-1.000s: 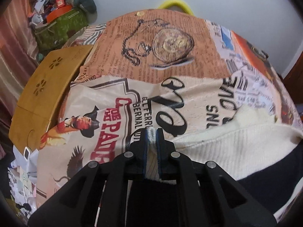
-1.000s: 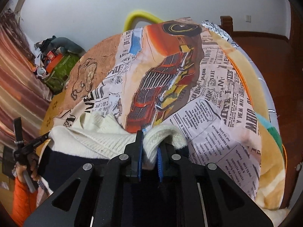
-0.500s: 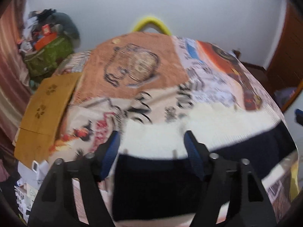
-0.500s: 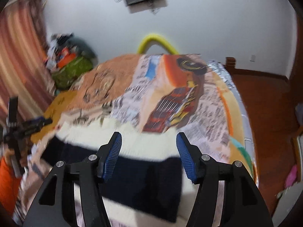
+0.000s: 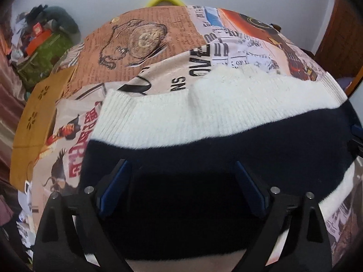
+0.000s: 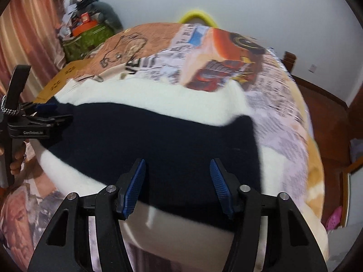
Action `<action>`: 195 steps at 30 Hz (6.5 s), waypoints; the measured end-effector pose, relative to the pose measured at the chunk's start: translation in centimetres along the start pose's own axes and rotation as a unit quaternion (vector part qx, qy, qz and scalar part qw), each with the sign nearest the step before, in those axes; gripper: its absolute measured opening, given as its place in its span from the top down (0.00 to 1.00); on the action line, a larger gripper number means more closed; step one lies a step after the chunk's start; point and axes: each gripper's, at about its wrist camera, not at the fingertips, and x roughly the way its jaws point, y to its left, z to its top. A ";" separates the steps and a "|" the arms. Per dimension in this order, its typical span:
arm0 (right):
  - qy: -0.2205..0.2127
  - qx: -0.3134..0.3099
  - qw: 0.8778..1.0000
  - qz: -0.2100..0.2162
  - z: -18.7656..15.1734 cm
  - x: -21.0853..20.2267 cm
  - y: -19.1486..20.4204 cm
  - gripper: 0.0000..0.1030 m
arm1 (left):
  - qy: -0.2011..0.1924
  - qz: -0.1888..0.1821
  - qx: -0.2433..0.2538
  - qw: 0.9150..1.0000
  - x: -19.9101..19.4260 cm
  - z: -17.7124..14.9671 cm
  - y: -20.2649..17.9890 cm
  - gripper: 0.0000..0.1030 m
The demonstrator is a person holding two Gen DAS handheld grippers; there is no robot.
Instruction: Fold small clothes
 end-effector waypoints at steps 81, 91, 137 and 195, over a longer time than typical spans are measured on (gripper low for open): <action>-0.019 0.068 0.995 0.066 -3.8 -3.1 -0.7 0.42 | -0.179 -0.073 -0.029 0.981 -16.4 9.5 -13.1 0.73; -0.042 0.036 0.996 0.077 3.3 -2.6 -2.4 0.42 | -0.100 -0.111 0.030 0.988 -11.5 6.1 -19.4 0.73; -0.076 -0.005 0.995 0.060 4.9 -5.3 4.5 0.39 | -0.022 -0.050 0.007 0.998 -7.2 2.4 -7.1 0.08; 0.070 0.220 0.948 0.217 -1.7 4.0 -2.5 0.27 | 0.122 -0.303 -0.106 0.939 3.3 1.4 -5.3 0.15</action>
